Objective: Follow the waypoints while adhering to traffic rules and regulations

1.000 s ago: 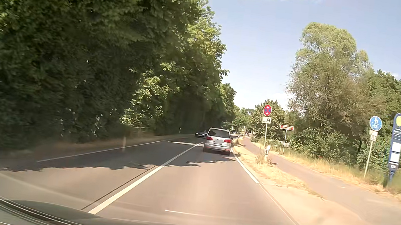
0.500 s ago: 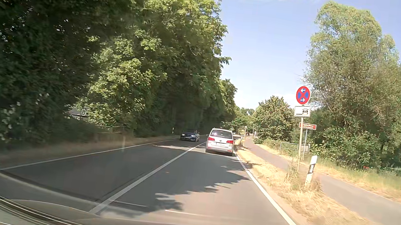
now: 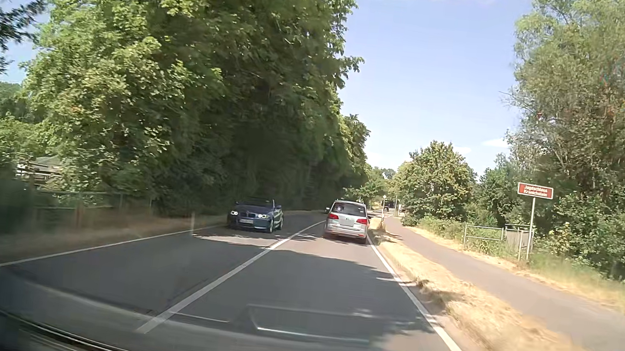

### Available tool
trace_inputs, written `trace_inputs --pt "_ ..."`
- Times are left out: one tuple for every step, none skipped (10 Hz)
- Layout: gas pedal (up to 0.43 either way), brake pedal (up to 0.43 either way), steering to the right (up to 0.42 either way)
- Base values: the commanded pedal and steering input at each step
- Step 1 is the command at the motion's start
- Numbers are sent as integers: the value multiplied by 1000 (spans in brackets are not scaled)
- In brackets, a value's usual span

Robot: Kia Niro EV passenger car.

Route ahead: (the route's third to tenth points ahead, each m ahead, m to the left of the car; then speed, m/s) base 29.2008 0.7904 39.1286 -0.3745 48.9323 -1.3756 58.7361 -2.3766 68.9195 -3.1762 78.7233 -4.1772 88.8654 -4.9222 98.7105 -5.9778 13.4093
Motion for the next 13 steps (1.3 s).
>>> trace_inputs --pt "0 30 6" --pt "0 30 6" --pt "0 30 6" --pt "0 30 6" --pt "0 30 6" --pt "0 30 6" --pt "0 30 6" --pt "0 30 6" --pt "0 30 6" --pt "0 30 6" --pt "0 30 7" --pt "0 30 6" --pt "0 30 7"
